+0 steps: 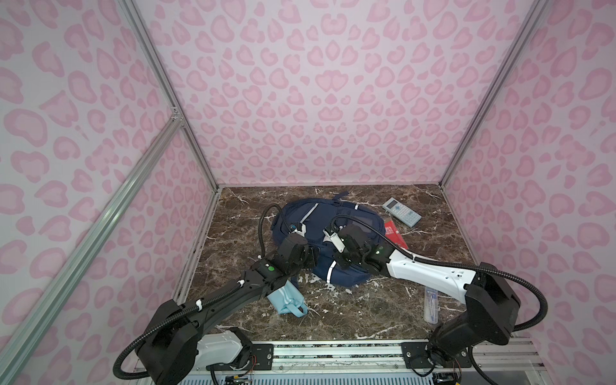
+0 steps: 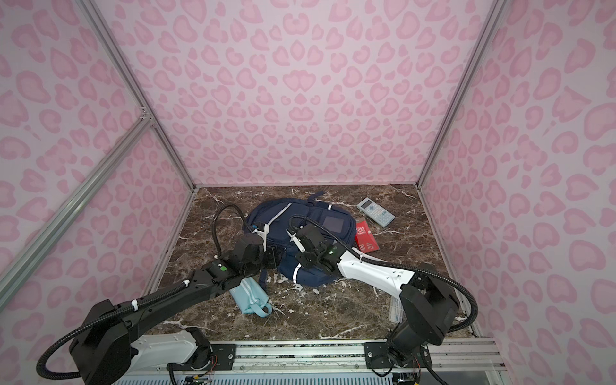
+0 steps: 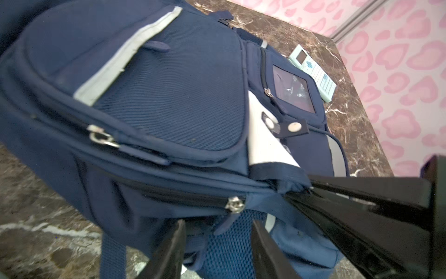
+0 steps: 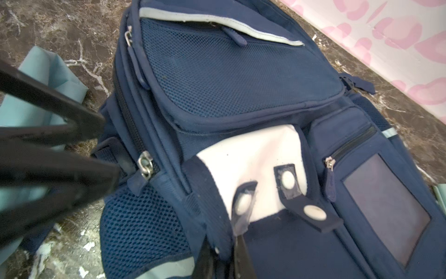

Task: Pack books, pencil case, and school supplies into a backpack
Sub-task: Unzip the student bag at the center of the table.

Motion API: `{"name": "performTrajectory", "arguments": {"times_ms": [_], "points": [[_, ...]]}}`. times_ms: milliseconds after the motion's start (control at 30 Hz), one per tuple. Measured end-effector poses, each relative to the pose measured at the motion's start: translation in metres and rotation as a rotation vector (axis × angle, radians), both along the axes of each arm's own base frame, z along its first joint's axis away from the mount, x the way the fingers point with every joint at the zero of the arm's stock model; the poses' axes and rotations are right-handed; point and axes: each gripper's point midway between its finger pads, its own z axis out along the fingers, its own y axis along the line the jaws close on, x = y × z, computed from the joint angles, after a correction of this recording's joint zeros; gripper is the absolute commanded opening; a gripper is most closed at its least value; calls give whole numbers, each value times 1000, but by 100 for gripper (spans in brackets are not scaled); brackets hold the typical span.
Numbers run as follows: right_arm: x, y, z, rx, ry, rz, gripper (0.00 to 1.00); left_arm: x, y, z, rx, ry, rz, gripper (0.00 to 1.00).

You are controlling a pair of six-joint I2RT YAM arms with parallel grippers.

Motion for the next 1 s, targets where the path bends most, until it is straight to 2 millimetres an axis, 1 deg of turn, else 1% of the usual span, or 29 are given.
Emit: {"name": "performTrajectory", "arguments": {"times_ms": [67, 133, 267, 333, 367, 467, 500, 633, 700, 800, 967, 1000], "points": [[0, 0, 0, 1, 1, 1, 0, -3, -6, -6, 38, -18, -23, 47], [-1, 1, 0, 3, 4, 4, 0, -2, -12, -10, 74, -45, -34, 47], [-1, 2, -1, 10, 9, 6, 0, 10, -10, -16, 142, -63, 14, 46], [-3, 2, -2, 15, 15, 9, 0, 12, -9, -21, 165, -64, 28, 38], [-3, 2, -3, 15, 17, 10, 0, 13, -9, -23, 177, -64, 25, 27], [-3, 4, -4, 26, 16, 12, 0, 16, -13, -26, 192, -61, 18, 6], [-3, 4, -5, 31, 17, 8, 0, 16, -13, -27, 196, -55, 18, 3], [-3, 3, -7, 39, 8, 6, 0, 16, -10, -24, 220, -41, 27, 3], [-3, 1, -7, 45, 4, 3, 0, 16, -4, -20, 239, -35, 43, 3], [-4, -4, -6, 54, -4, -3, 0, 22, 14, -12, 249, -26, 92, 3], [-10, -13, -6, 50, -17, -13, 0, 40, 57, -12, 271, 30, 199, 3], [-11, -17, -5, 46, -22, -20, 0, 46, 69, -11, 272, 39, 231, 3]]}}
